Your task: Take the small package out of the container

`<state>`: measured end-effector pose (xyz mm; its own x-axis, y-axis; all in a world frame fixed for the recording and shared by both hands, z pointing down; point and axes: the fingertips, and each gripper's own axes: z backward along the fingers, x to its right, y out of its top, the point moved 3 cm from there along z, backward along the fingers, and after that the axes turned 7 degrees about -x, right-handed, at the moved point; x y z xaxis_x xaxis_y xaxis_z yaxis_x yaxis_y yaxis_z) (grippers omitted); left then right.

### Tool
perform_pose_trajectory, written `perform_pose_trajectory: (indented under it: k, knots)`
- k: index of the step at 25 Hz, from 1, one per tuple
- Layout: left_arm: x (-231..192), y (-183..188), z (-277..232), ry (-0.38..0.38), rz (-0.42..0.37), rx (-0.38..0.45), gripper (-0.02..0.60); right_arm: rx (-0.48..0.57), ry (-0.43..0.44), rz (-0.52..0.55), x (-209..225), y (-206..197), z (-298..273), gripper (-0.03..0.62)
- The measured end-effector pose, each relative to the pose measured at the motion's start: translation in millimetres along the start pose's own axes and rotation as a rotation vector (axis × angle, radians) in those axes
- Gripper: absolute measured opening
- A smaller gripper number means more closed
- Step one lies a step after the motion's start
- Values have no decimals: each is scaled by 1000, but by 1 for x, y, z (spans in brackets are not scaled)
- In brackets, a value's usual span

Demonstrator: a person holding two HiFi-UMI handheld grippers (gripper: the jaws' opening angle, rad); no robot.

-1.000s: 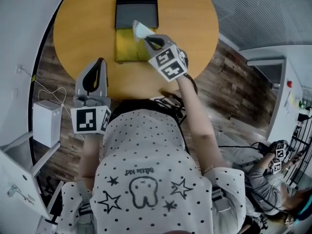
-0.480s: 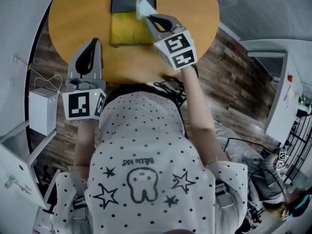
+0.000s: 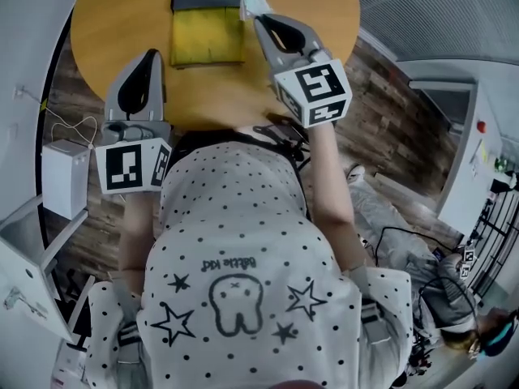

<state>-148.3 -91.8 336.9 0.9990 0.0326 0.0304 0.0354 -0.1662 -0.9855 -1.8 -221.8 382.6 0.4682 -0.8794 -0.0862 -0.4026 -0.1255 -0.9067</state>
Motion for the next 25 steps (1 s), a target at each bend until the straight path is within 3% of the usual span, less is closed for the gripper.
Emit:
perform_pose_trajectory:
  k: [25]
  knots:
    - [37, -2, 12, 9, 14, 20, 6, 162, -124, -129, 15, -13, 106, 12]
